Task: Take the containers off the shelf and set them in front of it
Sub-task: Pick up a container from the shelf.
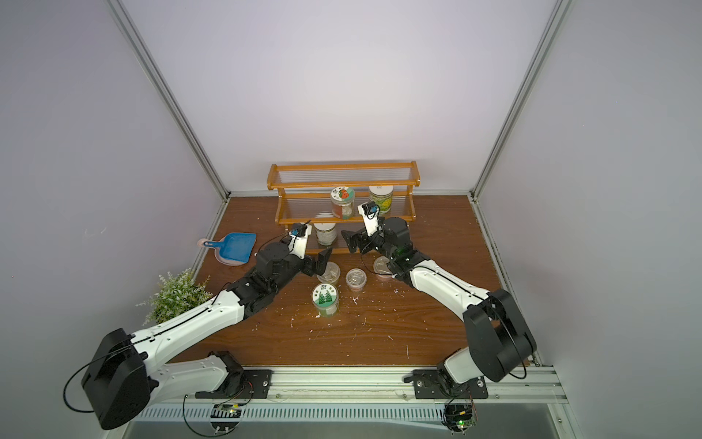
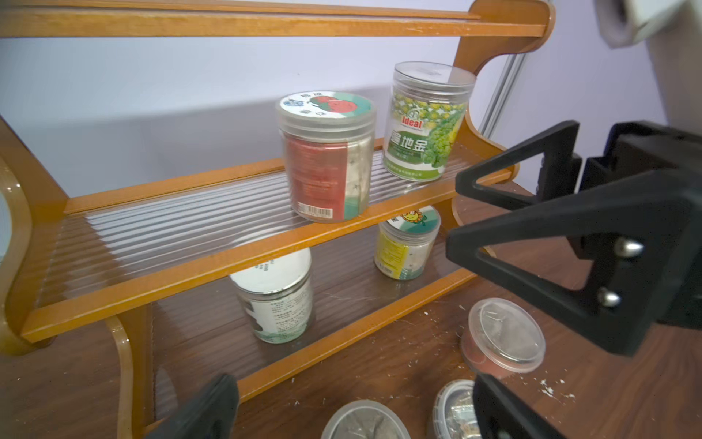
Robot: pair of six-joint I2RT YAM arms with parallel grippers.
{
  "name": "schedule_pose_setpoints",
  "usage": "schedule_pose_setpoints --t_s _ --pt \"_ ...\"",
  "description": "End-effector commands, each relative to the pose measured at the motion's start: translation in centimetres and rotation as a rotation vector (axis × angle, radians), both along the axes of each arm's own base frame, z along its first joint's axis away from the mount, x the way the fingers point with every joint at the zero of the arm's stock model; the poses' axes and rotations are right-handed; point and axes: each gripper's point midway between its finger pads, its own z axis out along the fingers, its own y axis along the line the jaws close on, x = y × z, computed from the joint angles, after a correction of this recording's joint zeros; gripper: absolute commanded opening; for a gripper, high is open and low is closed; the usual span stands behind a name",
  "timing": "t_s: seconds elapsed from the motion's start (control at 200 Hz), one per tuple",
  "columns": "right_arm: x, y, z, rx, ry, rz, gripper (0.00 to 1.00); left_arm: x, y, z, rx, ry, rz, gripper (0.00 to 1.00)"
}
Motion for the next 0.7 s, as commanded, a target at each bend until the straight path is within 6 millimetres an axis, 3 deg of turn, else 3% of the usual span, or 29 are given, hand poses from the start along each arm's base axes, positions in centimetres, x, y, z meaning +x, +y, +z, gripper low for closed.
schedule_pose_setpoints --t_s 0.0,0.245,0.395,0.696 --pt "2.3 -0.1 5.3 0.094 -0.136 -0.082 0.99 0.0 0.4 2.1 -0.055 -0.008 -0.028 0.99" --pt "4.8 1.3 5.3 0.125 -0.165 -0.096 0.99 -0.4 2.2 3.7 -0.124 -0.013 -0.019 0.99" --pt "5.7 2.7 5.0 0.122 -0.164 -0.069 0.99 -0.6 2.4 3.6 -0.119 -0.010 -0.019 0.99" --pt "7.4 3.5 4.6 0.102 -0.189 -0.111 0.99 -0.6 2.5 3.2 -0.113 -0.001 -0.018 0.99"
